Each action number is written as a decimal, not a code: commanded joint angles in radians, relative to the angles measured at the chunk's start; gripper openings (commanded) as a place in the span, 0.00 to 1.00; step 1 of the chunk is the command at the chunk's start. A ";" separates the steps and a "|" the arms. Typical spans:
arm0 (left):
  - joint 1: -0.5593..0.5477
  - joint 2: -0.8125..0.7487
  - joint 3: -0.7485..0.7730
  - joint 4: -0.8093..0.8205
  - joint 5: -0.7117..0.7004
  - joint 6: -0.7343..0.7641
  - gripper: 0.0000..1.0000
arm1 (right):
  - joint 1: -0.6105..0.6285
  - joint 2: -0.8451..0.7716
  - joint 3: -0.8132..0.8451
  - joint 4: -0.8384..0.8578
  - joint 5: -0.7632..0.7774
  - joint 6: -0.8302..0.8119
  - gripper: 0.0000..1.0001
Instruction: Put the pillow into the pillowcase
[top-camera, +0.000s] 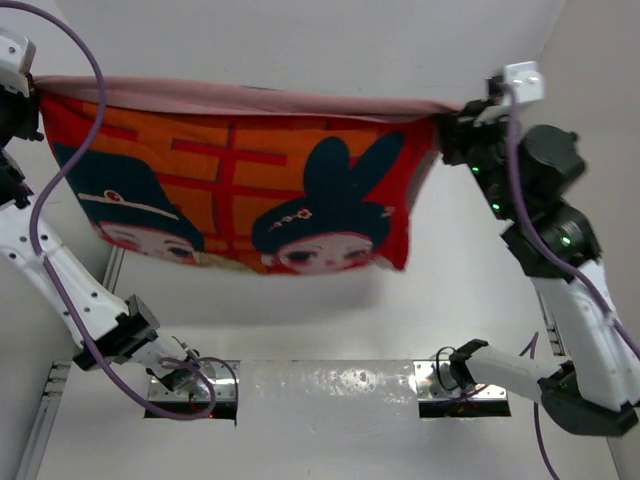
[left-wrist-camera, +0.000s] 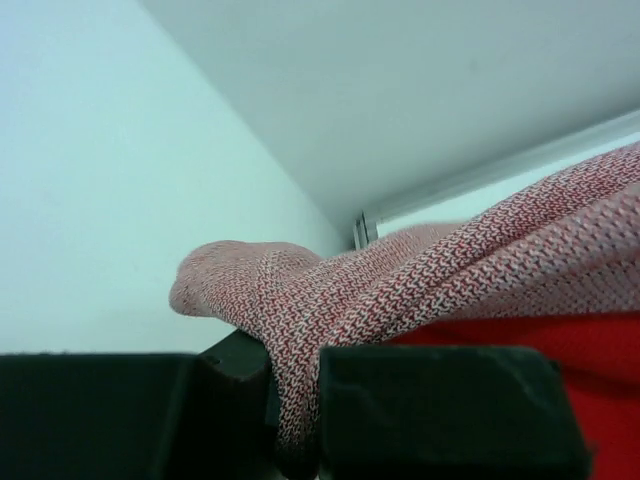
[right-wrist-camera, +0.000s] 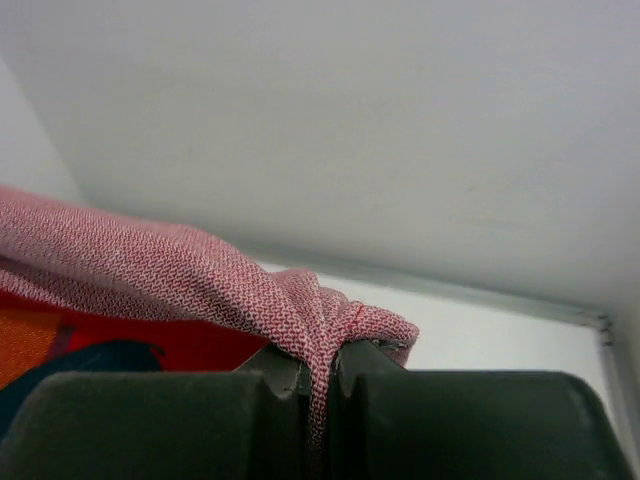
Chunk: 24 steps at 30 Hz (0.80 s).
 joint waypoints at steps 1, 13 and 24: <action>0.040 0.002 0.092 -0.067 0.056 -0.042 0.00 | -0.046 -0.082 0.098 -0.049 0.237 -0.137 0.00; 0.040 -0.059 0.200 -0.369 0.331 0.206 0.00 | -0.045 -0.286 0.127 -0.285 0.417 -0.195 0.00; 0.037 -0.073 0.147 -0.376 0.328 0.193 0.00 | -0.045 -0.322 0.127 -0.383 0.495 -0.207 0.00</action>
